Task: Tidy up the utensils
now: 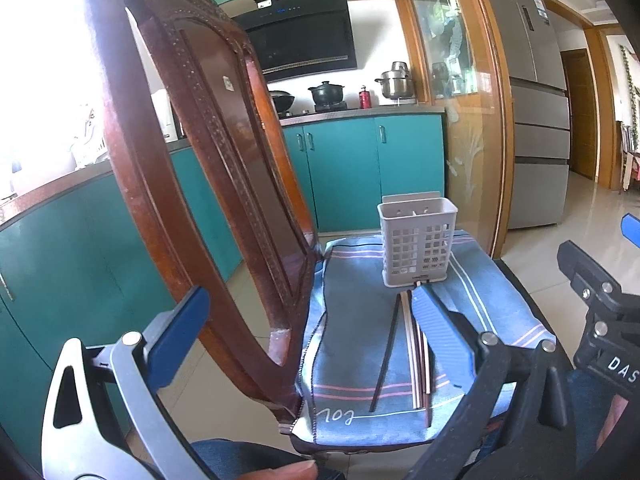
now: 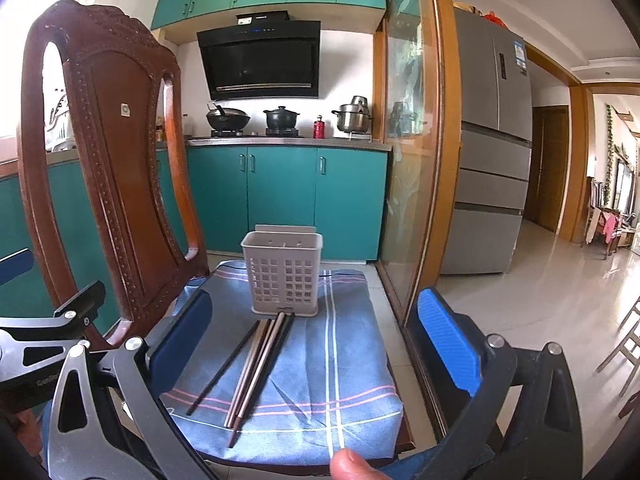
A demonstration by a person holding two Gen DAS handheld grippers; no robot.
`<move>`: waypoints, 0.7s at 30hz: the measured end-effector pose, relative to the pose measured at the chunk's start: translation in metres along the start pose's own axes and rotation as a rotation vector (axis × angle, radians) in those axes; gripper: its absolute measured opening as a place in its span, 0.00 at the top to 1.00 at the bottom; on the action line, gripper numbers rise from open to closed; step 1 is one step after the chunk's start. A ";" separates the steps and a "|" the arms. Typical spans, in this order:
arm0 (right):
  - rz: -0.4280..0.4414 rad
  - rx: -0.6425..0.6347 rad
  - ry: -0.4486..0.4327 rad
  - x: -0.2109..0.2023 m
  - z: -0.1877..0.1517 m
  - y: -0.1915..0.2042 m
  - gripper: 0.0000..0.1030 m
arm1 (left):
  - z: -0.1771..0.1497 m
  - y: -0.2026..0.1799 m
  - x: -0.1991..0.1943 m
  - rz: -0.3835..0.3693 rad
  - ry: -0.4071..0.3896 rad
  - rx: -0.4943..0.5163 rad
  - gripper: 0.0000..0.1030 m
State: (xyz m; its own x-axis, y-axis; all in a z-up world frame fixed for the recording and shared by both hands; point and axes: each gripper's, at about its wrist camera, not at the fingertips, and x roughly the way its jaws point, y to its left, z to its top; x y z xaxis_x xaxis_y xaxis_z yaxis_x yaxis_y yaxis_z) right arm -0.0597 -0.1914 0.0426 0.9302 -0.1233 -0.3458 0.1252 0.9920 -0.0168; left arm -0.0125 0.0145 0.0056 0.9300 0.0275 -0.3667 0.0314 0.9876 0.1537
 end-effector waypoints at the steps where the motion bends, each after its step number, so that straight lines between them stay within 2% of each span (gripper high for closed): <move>1: 0.003 -0.003 0.000 0.000 0.000 0.002 0.02 | 0.000 0.001 0.000 0.002 0.000 -0.001 0.02; 21: 0.000 0.006 0.009 0.000 -0.004 -0.001 0.03 | -0.002 -0.001 0.001 0.004 0.006 0.004 0.02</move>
State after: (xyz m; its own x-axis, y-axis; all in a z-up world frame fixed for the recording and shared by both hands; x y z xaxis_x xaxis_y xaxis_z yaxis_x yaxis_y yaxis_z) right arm -0.0614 -0.1926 0.0393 0.9271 -0.1230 -0.3539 0.1273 0.9918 -0.0114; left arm -0.0123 0.0142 0.0037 0.9279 0.0329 -0.3714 0.0286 0.9869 0.1588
